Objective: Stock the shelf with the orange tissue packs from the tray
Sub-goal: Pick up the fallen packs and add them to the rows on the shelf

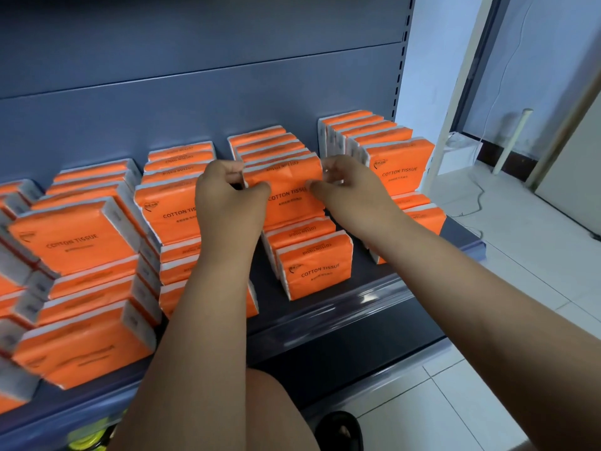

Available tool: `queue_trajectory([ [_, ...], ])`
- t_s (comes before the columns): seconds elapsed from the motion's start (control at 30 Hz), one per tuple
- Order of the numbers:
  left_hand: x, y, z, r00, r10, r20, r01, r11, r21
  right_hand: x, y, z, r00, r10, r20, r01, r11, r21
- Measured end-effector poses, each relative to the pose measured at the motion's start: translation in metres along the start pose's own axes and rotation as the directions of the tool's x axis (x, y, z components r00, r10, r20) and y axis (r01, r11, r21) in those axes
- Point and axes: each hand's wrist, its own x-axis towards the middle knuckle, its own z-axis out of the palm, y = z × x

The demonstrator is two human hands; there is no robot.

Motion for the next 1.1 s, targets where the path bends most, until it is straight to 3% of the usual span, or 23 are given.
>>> queue_trajectory([
  [0.2, -0.003, -0.004, 0.006, 0.999, -0.025, 0.045, 0.023, 0.998, 0.055, -0.003, 0.004, -0.005, 0.996, 0.043, 0.074, -0.043, 0.999, -0.007],
  [0.77, -0.012, -0.001, 0.014, 0.994, 0.106, -0.008, -0.103, 0.979, 0.179, -0.007, 0.011, -0.004, 0.994, 0.074, 0.075, -0.073, 0.997, -0.013],
  [0.93, -0.008, -0.01, 0.016, 0.997, 0.068, -0.024, -0.062, 0.974, 0.216, -0.006, 0.013, -0.004, 0.992, 0.094, 0.079, -0.089, 0.994, -0.065],
  [1.1, -0.007, -0.014, 0.017, 0.998, 0.066, 0.016, -0.068, 0.971, 0.228, -0.01, 0.015, -0.006, 0.985, 0.11, 0.136, -0.112, 0.994, 0.009],
])
